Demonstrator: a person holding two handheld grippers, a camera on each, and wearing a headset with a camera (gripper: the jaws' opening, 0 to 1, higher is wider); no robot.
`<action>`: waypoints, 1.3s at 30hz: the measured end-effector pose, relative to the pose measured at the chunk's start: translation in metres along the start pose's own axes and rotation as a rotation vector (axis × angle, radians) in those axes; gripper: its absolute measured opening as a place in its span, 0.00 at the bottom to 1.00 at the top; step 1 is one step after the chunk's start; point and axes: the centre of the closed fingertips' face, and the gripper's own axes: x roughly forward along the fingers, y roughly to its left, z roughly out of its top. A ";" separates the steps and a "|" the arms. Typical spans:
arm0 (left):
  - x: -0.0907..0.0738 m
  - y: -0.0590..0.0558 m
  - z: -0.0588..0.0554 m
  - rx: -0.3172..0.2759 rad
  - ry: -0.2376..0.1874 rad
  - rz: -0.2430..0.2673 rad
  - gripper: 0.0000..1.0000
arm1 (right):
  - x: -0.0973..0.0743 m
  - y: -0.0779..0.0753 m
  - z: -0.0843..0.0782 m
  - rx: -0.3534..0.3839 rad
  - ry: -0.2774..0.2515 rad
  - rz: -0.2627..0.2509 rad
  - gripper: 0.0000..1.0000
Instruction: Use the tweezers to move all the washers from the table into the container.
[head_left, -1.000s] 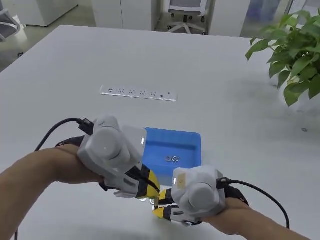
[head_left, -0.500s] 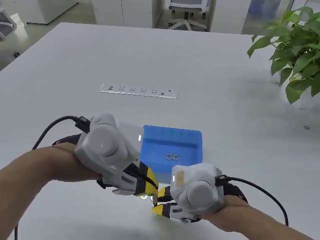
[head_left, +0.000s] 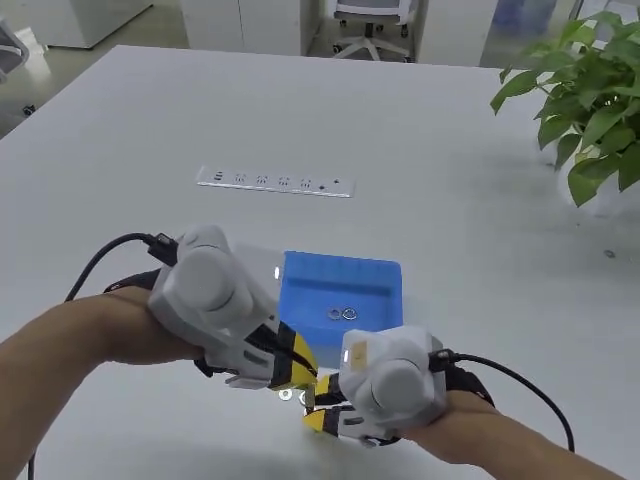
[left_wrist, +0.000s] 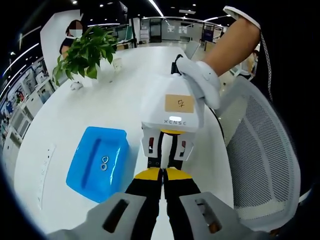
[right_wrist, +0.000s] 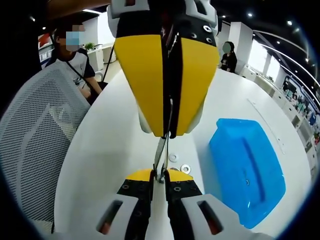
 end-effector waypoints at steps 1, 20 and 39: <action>0.000 -0.001 0.000 -0.002 0.000 -0.003 0.05 | 0.000 0.000 0.000 0.003 0.001 0.003 0.10; -0.006 -0.003 0.002 0.008 0.009 0.007 0.05 | -0.004 0.002 0.005 -0.009 0.018 0.005 0.09; -0.027 -0.005 0.032 0.044 -0.010 0.009 0.05 | -0.032 -0.004 0.026 0.010 -0.004 -0.053 0.10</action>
